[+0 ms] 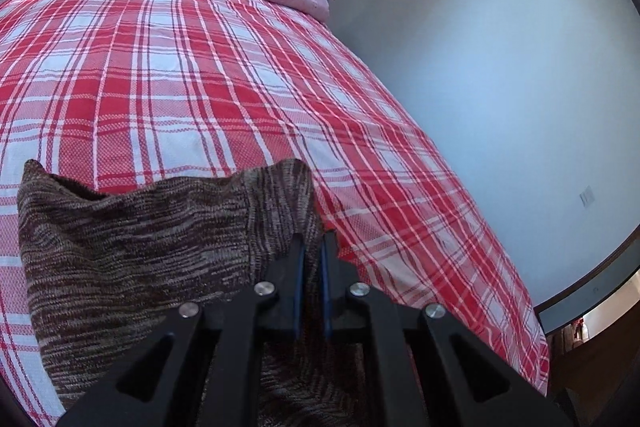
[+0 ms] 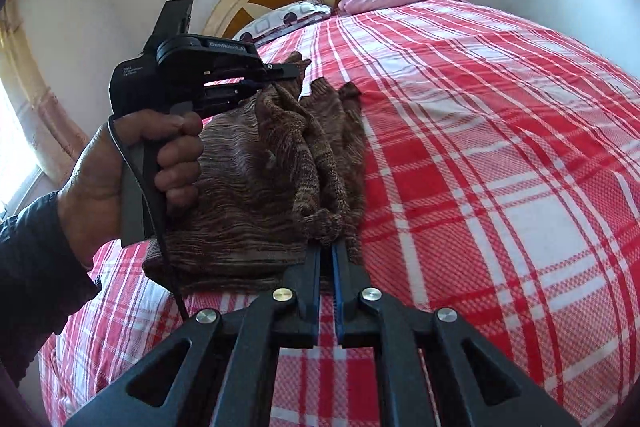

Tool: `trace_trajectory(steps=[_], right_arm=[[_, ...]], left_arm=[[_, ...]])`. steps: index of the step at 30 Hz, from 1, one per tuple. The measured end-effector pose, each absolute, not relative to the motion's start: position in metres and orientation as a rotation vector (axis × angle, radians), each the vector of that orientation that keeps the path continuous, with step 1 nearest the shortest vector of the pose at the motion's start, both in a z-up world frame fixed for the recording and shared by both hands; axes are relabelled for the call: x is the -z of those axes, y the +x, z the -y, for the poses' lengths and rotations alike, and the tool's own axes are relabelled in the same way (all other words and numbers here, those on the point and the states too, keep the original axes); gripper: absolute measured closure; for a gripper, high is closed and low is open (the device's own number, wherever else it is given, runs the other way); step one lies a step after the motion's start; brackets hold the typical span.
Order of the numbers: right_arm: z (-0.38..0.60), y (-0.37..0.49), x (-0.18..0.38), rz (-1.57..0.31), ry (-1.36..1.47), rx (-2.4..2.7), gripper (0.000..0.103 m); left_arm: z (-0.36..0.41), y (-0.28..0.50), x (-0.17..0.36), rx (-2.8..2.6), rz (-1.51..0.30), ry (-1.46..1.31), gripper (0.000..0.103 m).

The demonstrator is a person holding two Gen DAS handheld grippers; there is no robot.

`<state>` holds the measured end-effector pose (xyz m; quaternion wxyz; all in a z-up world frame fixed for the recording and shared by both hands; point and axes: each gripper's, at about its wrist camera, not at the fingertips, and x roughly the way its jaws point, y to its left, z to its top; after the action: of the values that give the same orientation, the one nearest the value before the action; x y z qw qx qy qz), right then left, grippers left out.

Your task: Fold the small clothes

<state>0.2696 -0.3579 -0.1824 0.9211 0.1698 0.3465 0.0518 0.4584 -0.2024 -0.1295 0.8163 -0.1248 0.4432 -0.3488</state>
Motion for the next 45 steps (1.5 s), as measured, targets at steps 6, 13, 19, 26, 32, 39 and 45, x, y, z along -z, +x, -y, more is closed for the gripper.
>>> trace_trajectory(steps=[6, 13, 19, 26, 32, 39, 45], right_arm=[[0.366, 0.264, 0.185, -0.712, 0.382, -0.137, 0.098], [0.375, 0.253, 0.156, -0.575, 0.361, -0.11, 0.025], [0.353, 0.322, 0.134, -0.628, 0.247, -0.167, 0.042], [0.359, 0.401, 0.176, -0.866, 0.233, -0.045, 0.086], [0.365, 0.391, 0.181, -0.874, 0.247, -0.021, 0.086], [0.337, 0.387, 0.124, -0.702, 0.141, -0.03, 0.082], [0.292, 0.437, 0.135, -0.832, 0.063, -0.188, 0.082]], left_arm=[[0.21, 0.428, 0.101, 0.778, -0.875, -0.133, 0.083], [0.159, 0.383, 0.087, 0.732, -0.743, -0.031, 0.029], [0.119, 0.376, 0.138, 0.58, -0.821, -0.01, 0.028], [0.105, 0.376, 0.175, 0.538, -0.905, -0.043, 0.024], [0.103, 0.369, 0.177, 0.563, -0.918, -0.053, 0.018], [0.104, 0.349, 0.18, 0.561, -0.891, -0.003, 0.01], [0.108, 0.351, 0.181, 0.577, -0.912, 0.024, 0.003]])
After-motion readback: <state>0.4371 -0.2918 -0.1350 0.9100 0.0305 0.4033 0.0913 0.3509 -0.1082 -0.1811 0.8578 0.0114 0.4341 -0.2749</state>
